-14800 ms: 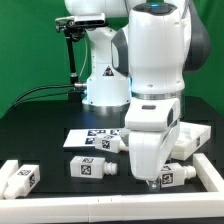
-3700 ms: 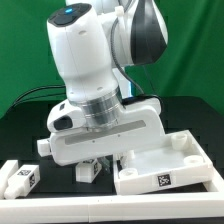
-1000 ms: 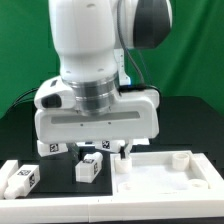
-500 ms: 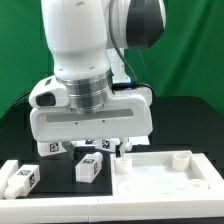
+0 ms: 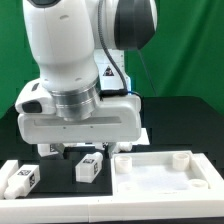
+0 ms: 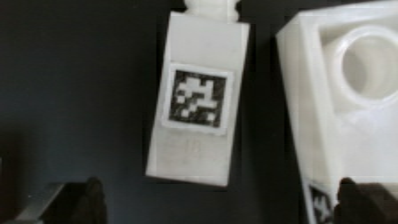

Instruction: Assemble one leg

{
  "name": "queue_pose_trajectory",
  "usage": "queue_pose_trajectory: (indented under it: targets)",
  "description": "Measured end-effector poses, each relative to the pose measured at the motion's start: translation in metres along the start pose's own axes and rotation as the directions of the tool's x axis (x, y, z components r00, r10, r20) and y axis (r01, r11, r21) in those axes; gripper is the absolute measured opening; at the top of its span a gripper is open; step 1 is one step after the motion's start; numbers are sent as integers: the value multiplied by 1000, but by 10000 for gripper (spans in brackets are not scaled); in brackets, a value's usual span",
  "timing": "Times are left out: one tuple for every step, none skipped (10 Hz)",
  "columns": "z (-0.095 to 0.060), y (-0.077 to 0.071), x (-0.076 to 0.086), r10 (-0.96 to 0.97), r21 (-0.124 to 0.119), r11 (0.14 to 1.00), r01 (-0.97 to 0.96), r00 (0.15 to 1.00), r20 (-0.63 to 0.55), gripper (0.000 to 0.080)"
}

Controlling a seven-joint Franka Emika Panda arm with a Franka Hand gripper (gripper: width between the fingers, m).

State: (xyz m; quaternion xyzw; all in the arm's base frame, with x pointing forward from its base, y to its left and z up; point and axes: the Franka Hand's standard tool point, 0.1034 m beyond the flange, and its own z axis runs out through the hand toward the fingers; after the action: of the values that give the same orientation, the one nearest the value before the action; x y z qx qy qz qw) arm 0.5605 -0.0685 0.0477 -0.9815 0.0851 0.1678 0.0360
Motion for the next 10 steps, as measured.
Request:
queue_pose_trajectory:
  targets:
    - [-1,-6,-3,17,30,999,-19,998,56,648]
    - [1,-7,-7,11,35,999,-16,992,128,648]
    - [3,-5,-8,5,39,999,-13,981,192,648]
    - [2,8,-11,8,43,999,-23,950,313,648]
    - [0,18,-7,15,40,999,-35,916,402,648]
    - [1,26,-2,20,36,998,-42,882,470,648]
    - [4,30,9,23,30,999,-42,884,467,649]
    - [4,29,5,38,23,998,-57,868,495,648]
    - [6,29,7,36,23,998,-55,871,490,648]
    - [6,29,9,36,23,998,-54,875,483,648]
